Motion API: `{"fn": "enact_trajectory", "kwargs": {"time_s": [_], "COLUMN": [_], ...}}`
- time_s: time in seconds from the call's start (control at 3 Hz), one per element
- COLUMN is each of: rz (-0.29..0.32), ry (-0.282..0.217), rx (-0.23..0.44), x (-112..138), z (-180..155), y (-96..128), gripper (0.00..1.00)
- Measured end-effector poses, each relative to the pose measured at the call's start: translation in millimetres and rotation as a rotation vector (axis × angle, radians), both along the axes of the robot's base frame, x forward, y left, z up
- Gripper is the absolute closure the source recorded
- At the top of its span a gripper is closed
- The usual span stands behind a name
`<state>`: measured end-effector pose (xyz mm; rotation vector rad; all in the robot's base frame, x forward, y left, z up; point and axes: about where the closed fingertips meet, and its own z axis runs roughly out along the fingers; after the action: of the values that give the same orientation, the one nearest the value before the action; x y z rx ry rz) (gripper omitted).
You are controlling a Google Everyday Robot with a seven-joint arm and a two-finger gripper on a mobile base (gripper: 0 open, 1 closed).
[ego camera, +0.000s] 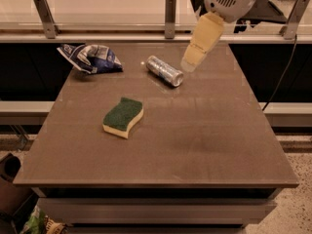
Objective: Place redbull can upright
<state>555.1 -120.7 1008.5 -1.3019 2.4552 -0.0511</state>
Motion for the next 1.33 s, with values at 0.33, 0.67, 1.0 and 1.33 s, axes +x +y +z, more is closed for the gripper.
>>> {"fn": "enact_trajectory", "kwargs": {"time_s": [0.33,0.67,1.0,1.33], "rz": [-0.118,-0.209,-0.209,-0.252], "ry": [0.041,0.062,0.062,0.077], "rx": [0.027,0.087,0.087,0.121], "x": [15,24,24,35], "z": [-13,-31,-31,-55], "y": [14,28,28,26], "gripper": [0.00,0.00,0.00,0.00]}}
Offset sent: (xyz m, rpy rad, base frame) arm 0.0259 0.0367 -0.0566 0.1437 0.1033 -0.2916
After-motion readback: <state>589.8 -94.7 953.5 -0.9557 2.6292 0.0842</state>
